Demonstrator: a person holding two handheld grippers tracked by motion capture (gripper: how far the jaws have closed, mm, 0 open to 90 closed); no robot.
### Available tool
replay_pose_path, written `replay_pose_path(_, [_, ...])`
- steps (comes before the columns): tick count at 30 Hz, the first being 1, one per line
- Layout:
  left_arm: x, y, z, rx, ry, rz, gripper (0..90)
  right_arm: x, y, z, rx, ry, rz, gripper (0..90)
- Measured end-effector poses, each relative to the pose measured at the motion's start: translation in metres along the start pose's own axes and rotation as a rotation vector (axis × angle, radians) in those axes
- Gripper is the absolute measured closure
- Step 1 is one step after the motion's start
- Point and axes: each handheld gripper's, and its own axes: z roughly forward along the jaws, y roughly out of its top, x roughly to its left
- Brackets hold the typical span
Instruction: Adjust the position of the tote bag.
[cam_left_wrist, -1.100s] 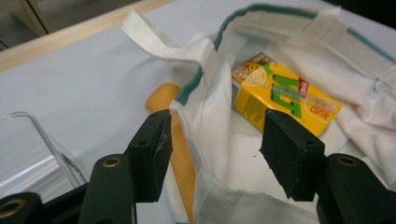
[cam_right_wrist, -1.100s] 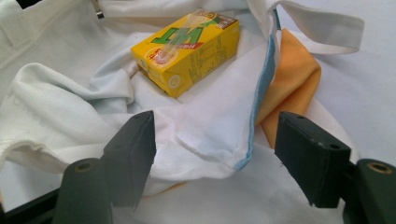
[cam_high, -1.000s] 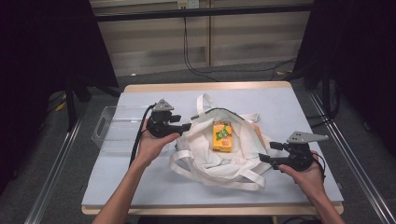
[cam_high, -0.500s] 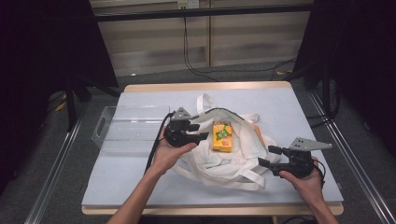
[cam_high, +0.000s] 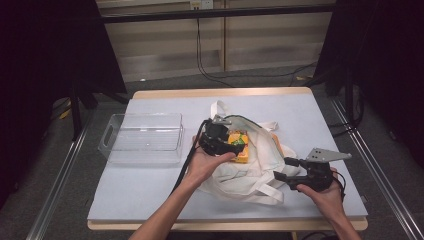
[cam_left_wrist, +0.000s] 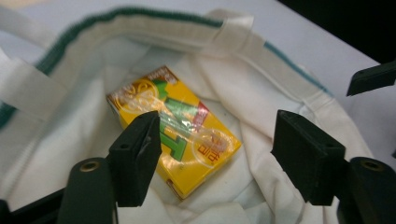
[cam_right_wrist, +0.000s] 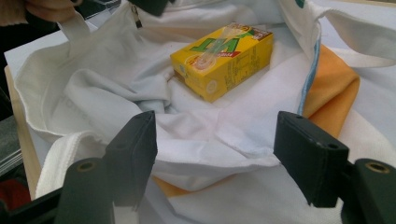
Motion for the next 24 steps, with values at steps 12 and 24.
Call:
replay_pose_path(12, [-0.005,-0.009,0.035,0.104,0.062,-0.032,13.2,-0.002,-0.002,0.001,0.015,-0.002,-0.001,30.3])
replay_pose_path(24, [-0.006,-0.013,0.065,0.175,0.146,-0.064,8.9,-0.004,-0.005,0.004,0.035,-0.003,-0.003,30.9])
